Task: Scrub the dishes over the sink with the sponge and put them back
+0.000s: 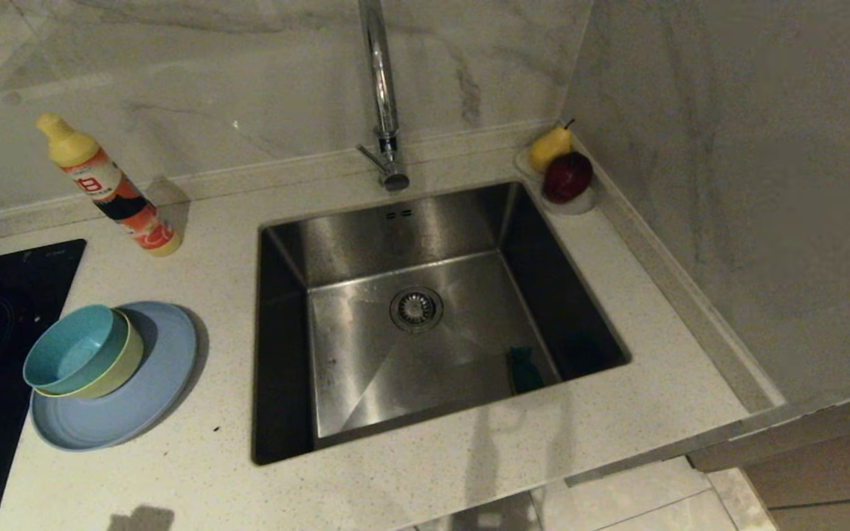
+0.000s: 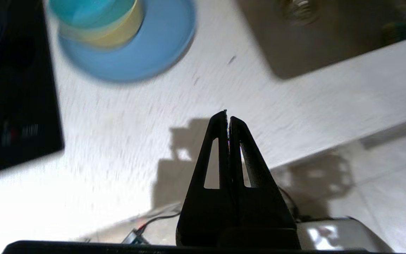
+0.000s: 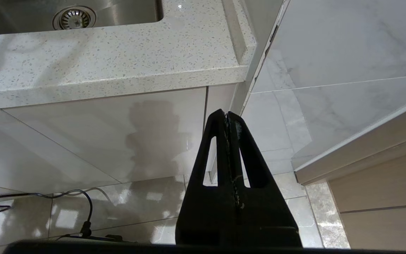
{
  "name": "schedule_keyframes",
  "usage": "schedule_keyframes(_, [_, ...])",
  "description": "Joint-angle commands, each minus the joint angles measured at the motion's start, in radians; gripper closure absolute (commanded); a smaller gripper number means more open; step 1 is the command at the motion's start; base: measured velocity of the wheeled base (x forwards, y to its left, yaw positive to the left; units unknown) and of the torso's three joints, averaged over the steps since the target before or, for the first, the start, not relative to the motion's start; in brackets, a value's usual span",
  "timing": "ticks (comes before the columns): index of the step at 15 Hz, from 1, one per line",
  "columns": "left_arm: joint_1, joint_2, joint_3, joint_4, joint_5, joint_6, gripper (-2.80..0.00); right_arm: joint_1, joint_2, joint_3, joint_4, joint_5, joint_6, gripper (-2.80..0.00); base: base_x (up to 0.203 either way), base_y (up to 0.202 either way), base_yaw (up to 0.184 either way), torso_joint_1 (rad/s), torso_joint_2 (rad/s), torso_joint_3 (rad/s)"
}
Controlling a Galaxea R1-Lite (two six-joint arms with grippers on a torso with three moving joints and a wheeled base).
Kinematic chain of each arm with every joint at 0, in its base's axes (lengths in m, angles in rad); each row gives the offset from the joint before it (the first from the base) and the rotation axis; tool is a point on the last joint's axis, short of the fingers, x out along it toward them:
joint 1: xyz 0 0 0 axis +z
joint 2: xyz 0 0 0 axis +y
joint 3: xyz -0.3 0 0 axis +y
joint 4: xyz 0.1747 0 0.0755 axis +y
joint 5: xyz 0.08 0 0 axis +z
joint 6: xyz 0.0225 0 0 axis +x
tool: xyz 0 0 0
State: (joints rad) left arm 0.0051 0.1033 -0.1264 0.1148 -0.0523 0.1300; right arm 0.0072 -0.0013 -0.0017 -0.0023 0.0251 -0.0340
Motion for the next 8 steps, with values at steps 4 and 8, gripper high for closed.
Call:
schedule_keyframes(4, [-0.007, -0.103, 0.131, -0.119, 0.04, -0.102, 0.0, 0.0, -0.001, 0.0, -0.001, 0.001, 0.0, 0.0, 0.0, 0.0, 0.0, 0.0, 0.0, 0.0])
schedule_keyframes(8, [-0.005, -0.103, 0.139, -0.153, 0.086, -0.173, 0.0, 0.0, -0.003, 0.0, -0.001, 0.0, 0.0, 0.0, 0.0, 0.0, 0.0, 0.0, 0.0, 0.0])
